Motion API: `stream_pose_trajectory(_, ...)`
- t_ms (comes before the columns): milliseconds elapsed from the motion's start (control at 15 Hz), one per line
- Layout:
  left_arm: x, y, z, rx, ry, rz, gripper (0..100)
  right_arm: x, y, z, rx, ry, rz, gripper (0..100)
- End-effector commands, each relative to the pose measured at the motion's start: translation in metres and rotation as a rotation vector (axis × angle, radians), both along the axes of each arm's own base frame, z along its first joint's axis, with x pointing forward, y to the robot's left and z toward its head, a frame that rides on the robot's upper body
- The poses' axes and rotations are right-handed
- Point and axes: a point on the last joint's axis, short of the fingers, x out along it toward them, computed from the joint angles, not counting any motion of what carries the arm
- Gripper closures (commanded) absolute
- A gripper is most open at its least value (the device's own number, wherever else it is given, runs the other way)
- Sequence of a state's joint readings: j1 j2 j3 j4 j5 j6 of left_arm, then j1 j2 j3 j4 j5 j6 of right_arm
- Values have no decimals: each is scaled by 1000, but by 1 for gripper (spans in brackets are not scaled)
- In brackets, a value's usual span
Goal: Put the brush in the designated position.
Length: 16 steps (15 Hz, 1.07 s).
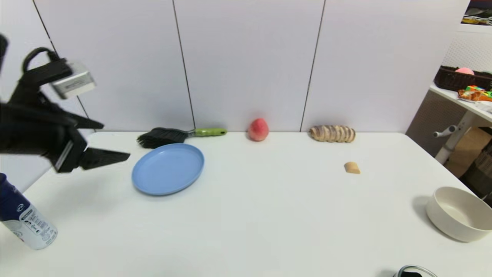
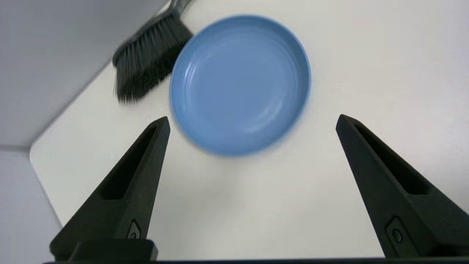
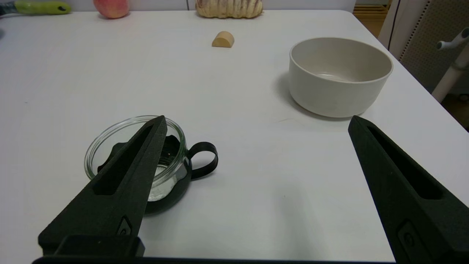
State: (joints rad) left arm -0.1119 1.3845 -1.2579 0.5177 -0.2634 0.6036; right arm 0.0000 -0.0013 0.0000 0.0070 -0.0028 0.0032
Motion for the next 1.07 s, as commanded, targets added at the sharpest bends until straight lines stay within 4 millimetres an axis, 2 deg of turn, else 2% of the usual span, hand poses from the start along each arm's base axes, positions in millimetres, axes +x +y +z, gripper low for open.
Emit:
stream_pose_trajectory(67,-160,28,-69,-158,-367,389,0,0,0,0,0,3,0,0)
stream_pose_trajectory(400,-210,27,-168,-365,-447,448,0,0,0,0,0,3,0,0)
stream_pose_trajectory(533,-222,27,-202,-412,-474,450,0,0,0,0,0,3,0,0)
stream_pose_trajectory(667,-230,28,-212,-417,-520,490,0,0,0,0,0,3,0,0)
stream_pose_trajectory(933,-230,28,-211,-430,-539,489,0,0,0,0,0,3,0,0)
stream_pose_trajectory(1067,-229,29,-210,-518,-521,526,0,0,0,0,0,3,0,0)
